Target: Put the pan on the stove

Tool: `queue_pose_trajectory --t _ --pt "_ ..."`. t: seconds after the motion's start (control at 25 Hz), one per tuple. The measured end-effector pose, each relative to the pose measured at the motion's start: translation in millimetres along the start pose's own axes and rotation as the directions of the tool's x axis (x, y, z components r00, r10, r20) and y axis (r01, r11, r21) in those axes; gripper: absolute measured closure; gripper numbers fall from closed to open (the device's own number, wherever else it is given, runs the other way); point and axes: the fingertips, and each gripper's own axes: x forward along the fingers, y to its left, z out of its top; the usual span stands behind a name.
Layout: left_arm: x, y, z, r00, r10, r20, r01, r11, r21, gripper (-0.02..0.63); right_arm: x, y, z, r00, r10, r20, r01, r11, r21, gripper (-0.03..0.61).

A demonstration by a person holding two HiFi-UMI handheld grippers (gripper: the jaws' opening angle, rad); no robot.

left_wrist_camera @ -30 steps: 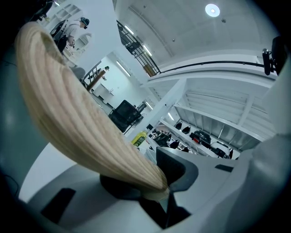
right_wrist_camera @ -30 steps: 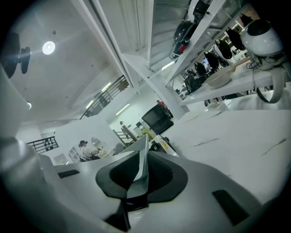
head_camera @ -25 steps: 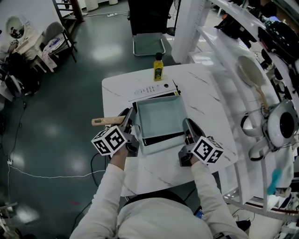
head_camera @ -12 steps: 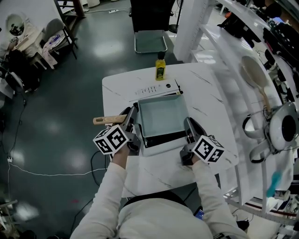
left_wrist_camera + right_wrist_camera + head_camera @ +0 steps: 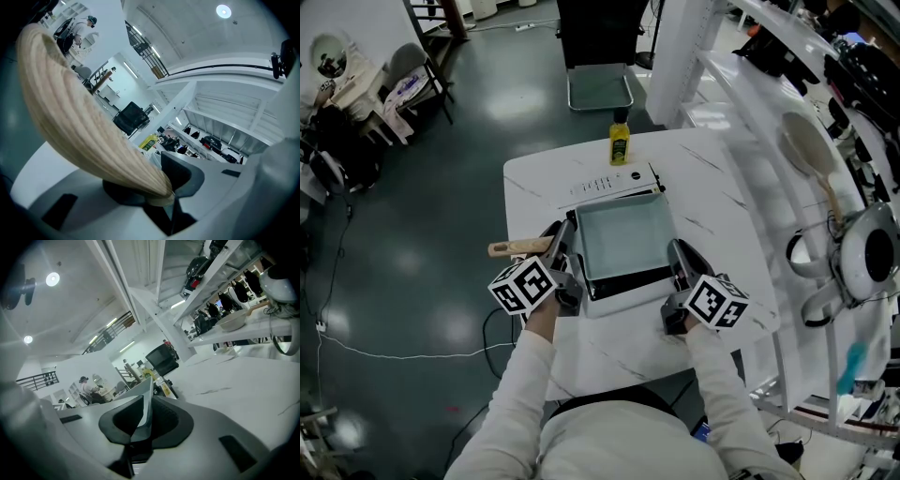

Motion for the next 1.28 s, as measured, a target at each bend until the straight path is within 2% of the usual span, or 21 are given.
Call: queue_pose_trajectory --t 0.28,0.8,1.28 --pt "0.0 -1.2 -2.9 1.0 -0.008 -0.011 0.009 1.0 0.009 0.488 -1.0 0.2 -0.1 1.0 0.009 -0.004 -0.009 1.0 -0.016 0.508" --pt "-4.8 -1.9 -1.5 0.999 0.044 -0.019 -0.043 0.998 0.055 0.364 -10.0 -0.9 3.9 1.0 -0.001 0.004 0.001 0.999 -0.049 0.494" --pt "-28.9 -6.0 -11.4 0.998 0.037 -0.044 -0.034 0.998 0.057 0.356 -29.8 9.6 4.8 0.999 -0.009 0.033 0.012 0.996 -0.088 0.491"
